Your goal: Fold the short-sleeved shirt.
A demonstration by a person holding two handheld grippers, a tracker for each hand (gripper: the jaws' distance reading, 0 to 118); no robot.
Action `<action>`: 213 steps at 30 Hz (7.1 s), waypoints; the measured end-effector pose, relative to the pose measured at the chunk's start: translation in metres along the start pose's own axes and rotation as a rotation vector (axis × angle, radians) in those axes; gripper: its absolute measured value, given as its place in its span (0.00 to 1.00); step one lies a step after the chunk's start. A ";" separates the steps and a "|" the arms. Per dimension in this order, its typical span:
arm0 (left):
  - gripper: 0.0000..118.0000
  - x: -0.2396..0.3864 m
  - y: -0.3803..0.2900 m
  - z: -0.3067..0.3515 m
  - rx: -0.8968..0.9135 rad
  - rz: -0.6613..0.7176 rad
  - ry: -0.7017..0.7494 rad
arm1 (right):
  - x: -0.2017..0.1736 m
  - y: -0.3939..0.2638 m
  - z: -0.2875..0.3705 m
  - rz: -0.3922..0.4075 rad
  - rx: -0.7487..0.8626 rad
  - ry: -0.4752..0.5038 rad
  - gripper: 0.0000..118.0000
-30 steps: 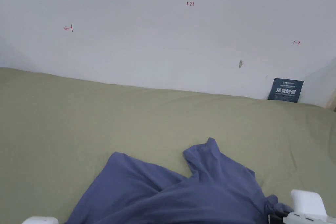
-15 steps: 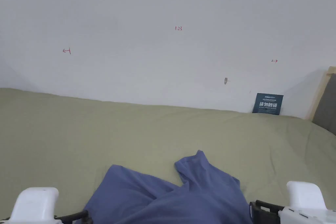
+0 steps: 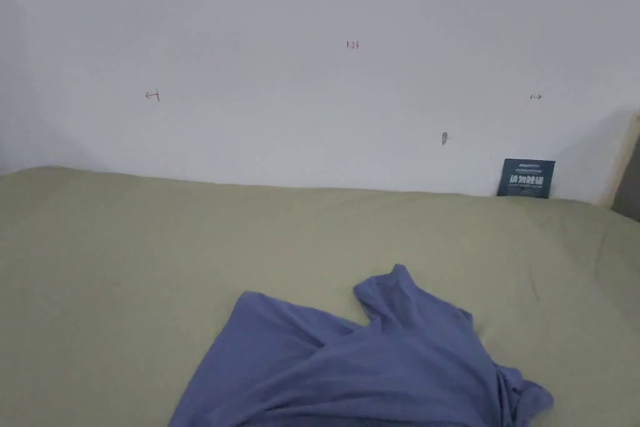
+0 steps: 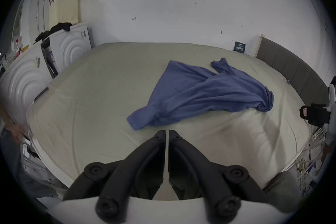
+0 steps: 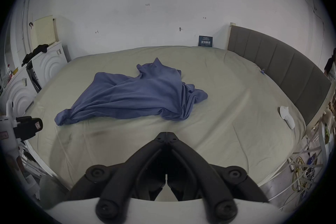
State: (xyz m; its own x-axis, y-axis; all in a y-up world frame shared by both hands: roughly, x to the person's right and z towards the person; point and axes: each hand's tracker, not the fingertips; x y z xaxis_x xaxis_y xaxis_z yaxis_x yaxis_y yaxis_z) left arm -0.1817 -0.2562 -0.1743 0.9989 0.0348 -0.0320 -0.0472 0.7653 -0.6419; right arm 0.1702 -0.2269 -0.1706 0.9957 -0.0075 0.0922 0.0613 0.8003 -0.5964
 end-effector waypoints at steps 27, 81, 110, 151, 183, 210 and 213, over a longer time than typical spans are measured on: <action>0.08 -0.028 0.026 -0.134 -0.183 0.062 0.023 | -0.009 0.164 -0.205 0.228 -0.083 0.123 0.03; 0.08 -0.015 0.402 -0.102 0.326 -0.104 -0.030 | -0.013 0.517 -0.142 0.244 0.503 -0.009 0.02; 0.08 -0.046 0.411 -0.143 0.333 -0.198 0.063 | -0.002 0.474 -0.105 0.205 0.546 0.007 0.02; 0.28 -0.126 0.009 -0.036 -0.124 -0.152 -0.256 | 0.073 0.029 -0.024 -0.030 -0.115 0.149 0.37; 0.68 -0.040 -0.018 -0.003 -0.077 -0.051 0.105 | 0.019 -0.045 0.038 -0.008 -0.136 0.134 0.01; 0.00 -0.033 -0.002 -0.077 -0.165 0.028 0.029 | 0.078 -0.026 -0.121 0.078 -0.347 0.056 0.36; 0.00 -0.034 -0.002 -0.079 -0.169 0.016 0.020 | 0.080 -0.028 -0.118 0.026 -0.298 0.060 0.08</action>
State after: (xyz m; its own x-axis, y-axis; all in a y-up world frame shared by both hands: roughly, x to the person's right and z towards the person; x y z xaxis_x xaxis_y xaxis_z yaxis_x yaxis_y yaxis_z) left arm -0.2153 -0.3094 -0.2325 0.9979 0.0319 -0.0570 -0.0641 0.6460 -0.7606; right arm 0.2561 -0.3207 -0.2401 0.9990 -0.0317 0.0321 0.0446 0.5895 -0.8065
